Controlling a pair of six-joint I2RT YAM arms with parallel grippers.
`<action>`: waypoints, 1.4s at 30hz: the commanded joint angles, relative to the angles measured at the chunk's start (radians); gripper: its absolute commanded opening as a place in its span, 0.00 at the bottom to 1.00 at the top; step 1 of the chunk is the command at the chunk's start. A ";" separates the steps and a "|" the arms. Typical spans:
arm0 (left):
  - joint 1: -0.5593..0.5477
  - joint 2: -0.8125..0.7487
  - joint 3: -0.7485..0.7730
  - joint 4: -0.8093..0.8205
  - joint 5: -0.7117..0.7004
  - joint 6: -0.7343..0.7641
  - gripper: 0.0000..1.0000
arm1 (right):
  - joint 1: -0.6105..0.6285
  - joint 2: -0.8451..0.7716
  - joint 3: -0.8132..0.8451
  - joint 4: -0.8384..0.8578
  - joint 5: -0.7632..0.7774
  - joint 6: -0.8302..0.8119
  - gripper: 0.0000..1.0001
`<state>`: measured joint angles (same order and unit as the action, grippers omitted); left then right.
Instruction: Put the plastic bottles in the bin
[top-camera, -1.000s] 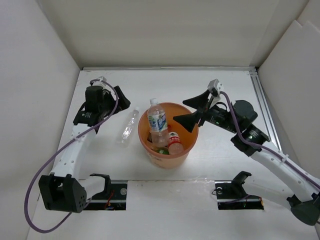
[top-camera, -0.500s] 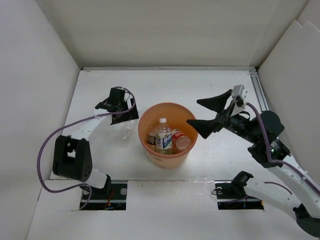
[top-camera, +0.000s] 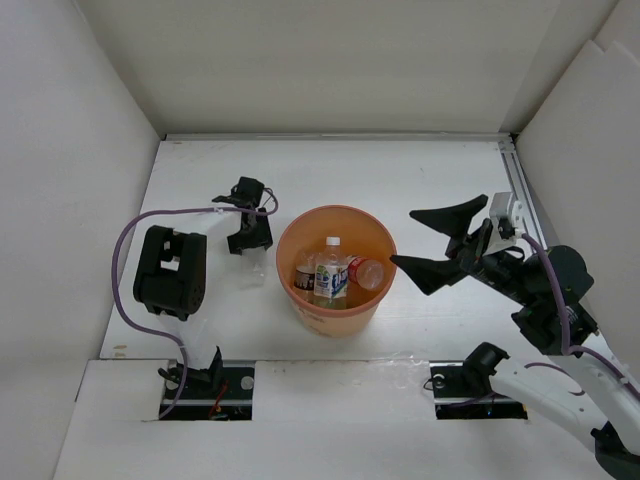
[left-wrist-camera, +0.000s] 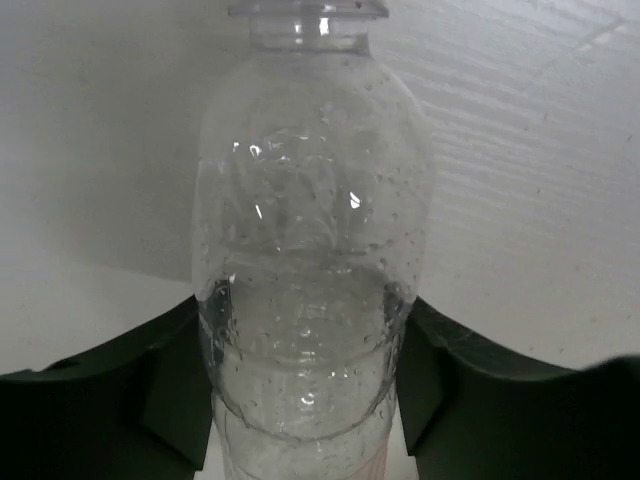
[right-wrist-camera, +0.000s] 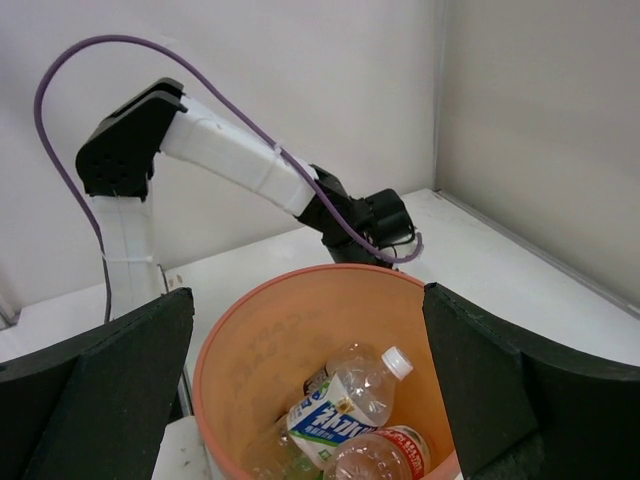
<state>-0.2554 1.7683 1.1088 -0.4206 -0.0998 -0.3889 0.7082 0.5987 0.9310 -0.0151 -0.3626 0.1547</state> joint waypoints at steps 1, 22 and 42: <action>0.016 -0.016 0.046 -0.061 -0.072 -0.047 0.50 | 0.010 0.010 -0.015 0.020 -0.001 -0.017 1.00; 0.012 -0.575 0.339 0.472 0.422 -0.037 0.00 | -0.001 0.717 0.642 0.061 -0.192 -0.007 1.00; 0.001 -0.521 0.301 1.009 0.873 -0.376 0.00 | -0.024 1.262 1.051 0.454 -0.498 0.397 0.92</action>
<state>-0.2504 1.2720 1.4342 0.4435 0.6865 -0.6804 0.6685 1.8355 1.8954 0.3012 -0.8379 0.4828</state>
